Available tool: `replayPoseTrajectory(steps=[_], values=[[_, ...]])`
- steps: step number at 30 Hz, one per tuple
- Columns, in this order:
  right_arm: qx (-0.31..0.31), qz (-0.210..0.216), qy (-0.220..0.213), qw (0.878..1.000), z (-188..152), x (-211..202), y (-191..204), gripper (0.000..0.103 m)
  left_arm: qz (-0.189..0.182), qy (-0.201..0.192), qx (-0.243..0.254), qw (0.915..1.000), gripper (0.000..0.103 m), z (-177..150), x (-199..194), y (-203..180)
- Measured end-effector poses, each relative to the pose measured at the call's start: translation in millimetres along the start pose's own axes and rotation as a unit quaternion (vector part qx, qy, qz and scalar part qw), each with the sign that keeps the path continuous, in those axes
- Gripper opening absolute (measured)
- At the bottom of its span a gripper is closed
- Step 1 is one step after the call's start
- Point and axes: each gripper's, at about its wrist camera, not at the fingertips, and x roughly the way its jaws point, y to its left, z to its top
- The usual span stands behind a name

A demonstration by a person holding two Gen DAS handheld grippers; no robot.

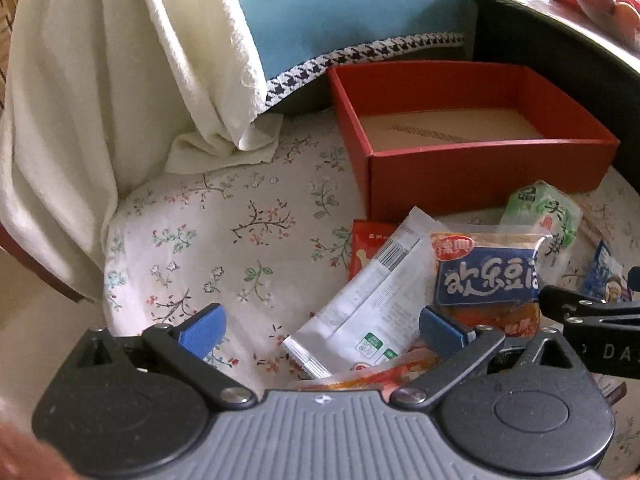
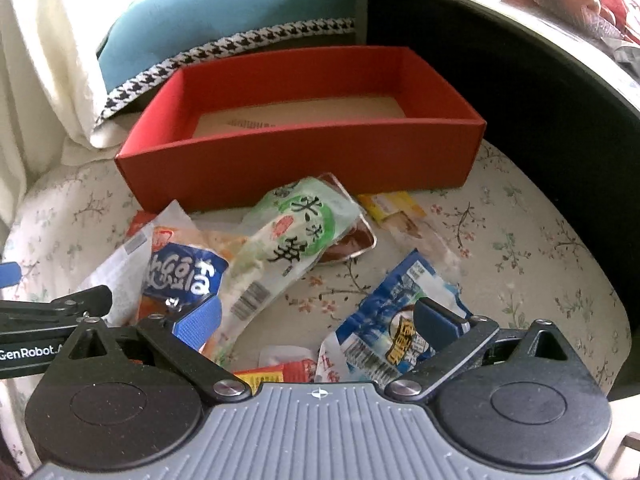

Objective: Organize snacks
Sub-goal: 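Move both tools over the snack pile in front of the red box, then grasp an orange sausage packet with the left tool while the right grasps a blue-labelled packet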

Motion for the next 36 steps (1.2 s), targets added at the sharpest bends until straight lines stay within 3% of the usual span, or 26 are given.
replayPoseTrajectory(steps=[16,21,26,30,34,36], values=[[-0.005,0.036,-0.002,0.999,-7.9,-4.7,15.0,0.101,0.016,-0.005,-0.032,0.9993,0.098,-21.9,-19.7,19.2],[0.013,0.060,0.003,0.998,-6.8,-6.2,13.9,0.101,0.009,0.007,-0.047,0.9988,0.098,-29.1,-21.3,27.7],[0.014,0.051,-0.012,0.999,-5.5,-12.8,12.9,0.101,0.001,0.027,-0.077,0.9967,0.098,-36.2,-19.8,41.5],[-0.020,0.052,-0.013,0.998,-5.4,-10.9,30.6,0.101,-0.004,0.034,-0.090,0.9953,0.098,-44.6,-22.6,48.6],[-0.064,0.041,0.017,0.997,-6.3,13.9,61.2,0.100,-0.010,0.051,-0.070,0.9962,0.098,-53.0,-18.8,40.3],[-0.081,0.050,0.022,0.995,-8.9,21.6,70.1,0.095,-0.011,0.054,-0.060,0.9967,0.098,-55.7,-17.6,35.9]])
